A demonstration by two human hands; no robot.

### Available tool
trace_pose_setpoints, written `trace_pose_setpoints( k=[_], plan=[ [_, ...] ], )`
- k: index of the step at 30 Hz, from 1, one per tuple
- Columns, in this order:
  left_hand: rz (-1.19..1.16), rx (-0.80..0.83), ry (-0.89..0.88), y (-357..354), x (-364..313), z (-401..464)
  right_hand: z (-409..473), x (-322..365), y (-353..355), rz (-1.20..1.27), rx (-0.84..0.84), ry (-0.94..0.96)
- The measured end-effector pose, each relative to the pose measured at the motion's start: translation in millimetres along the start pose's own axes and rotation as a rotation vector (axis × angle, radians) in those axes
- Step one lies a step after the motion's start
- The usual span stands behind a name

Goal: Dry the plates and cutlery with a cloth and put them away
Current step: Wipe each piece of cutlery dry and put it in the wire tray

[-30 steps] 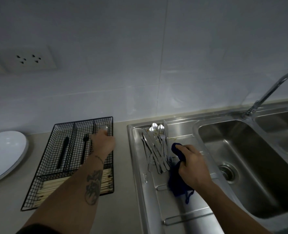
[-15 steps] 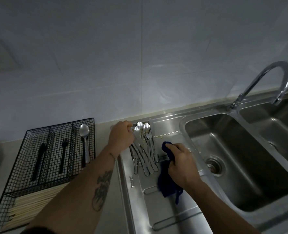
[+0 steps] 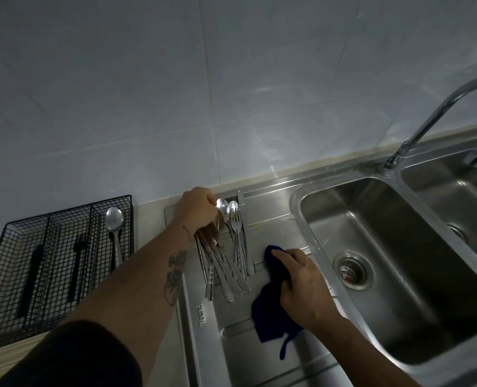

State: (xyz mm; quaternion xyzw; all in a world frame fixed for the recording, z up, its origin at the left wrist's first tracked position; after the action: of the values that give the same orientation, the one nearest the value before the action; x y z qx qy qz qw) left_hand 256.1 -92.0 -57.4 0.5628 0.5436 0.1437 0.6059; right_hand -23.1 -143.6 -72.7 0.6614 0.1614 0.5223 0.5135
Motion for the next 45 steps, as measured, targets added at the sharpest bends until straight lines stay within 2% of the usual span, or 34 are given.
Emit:
trace_pose_setpoints(
  k=[11, 20, 24, 29, 34, 37, 40, 45],
  plan=[
    [-0.323, -0.203, 0.044, 30, 4, 7, 5, 7, 2, 0.022, 0.011, -0.012],
    [-0.49, -0.217, 0.117, 53, 6, -20, 2, 18, 15, 0.018, -0.023, -0.049],
    [-0.591, -0.156, 0.188, 62, 14, -49, 2, 37, 30, 0.033, -0.104, -0.017],
    [-0.723, -0.057, 0.232, 67, 18, -106, 3, 89, 48, -0.048, -0.228, 0.156],
    [-0.927, 0.025, 0.355, 59, 23, -156, -6, 134, 42, -0.281, -0.155, 0.271],
    [-1.026, 0.021, 0.398, 66, 27, -177, -19, 132, 44, -0.426, -0.161, 0.244],
    [-1.052, 0.042, 0.402, 80, 34, -194, -35, 114, 55, -0.468, -0.171, 0.189],
    [-1.059, 0.107, 0.384, 87, 28, -208, -55, 129, 57, -0.521, -0.134, 0.29]
  ],
)
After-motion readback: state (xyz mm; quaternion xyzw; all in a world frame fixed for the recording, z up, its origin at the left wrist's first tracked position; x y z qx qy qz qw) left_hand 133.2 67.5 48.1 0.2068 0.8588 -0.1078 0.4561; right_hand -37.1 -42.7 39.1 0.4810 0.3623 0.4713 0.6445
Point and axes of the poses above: each hand's wrist, its own z-axis towards the middle knuckle, its own y-axis out of the back of the hand, x = y × z, the point moved 4 cm from there along z, towards the middle knuckle, and after that the axes turned 6 degrees about y, right-handed, at the moved point
